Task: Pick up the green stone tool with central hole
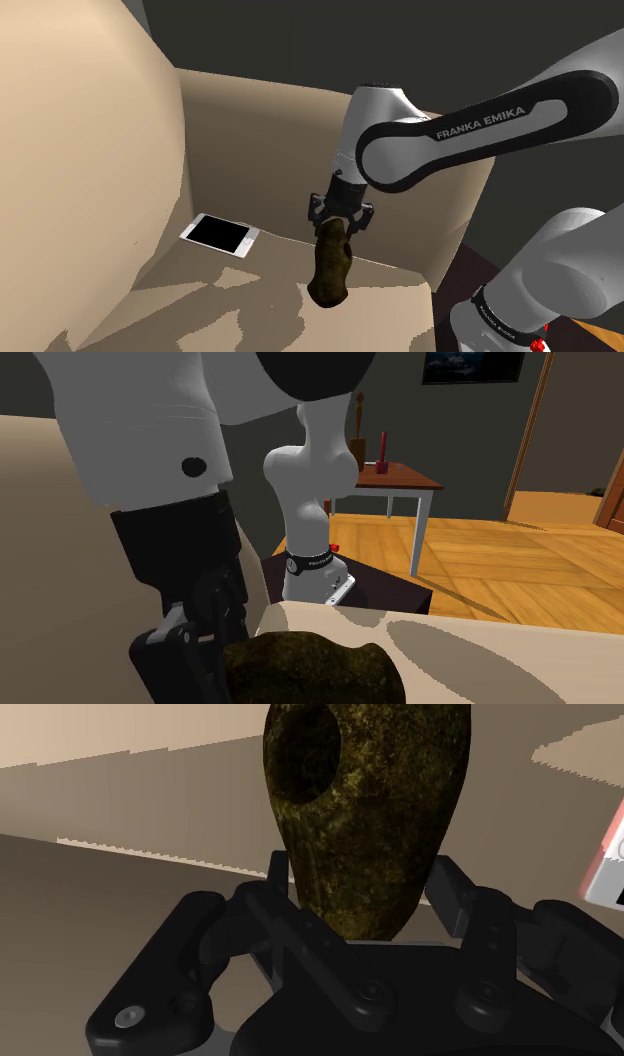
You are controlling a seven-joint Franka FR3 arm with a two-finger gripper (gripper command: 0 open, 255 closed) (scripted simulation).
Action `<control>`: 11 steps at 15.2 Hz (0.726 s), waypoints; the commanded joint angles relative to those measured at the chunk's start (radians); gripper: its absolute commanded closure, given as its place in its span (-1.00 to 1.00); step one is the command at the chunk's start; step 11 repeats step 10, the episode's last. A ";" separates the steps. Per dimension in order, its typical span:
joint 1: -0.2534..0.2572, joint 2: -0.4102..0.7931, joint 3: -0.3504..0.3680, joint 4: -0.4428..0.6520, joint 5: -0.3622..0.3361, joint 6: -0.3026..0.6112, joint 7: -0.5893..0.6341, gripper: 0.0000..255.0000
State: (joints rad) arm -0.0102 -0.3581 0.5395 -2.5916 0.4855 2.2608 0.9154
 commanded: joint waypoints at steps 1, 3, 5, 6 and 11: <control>0.000 -0.019 -0.006 0.015 -0.003 -0.033 0.006 1.00; 0.001 -0.038 -0.014 0.029 -0.007 -0.065 0.010 1.00; 0.000 -0.055 -0.021 0.044 -0.011 -0.097 0.014 1.00; 0.000 -0.063 -0.025 0.052 -0.013 -0.112 0.017 1.00; 0.000 -0.079 -0.033 0.069 -0.018 -0.146 0.021 1.00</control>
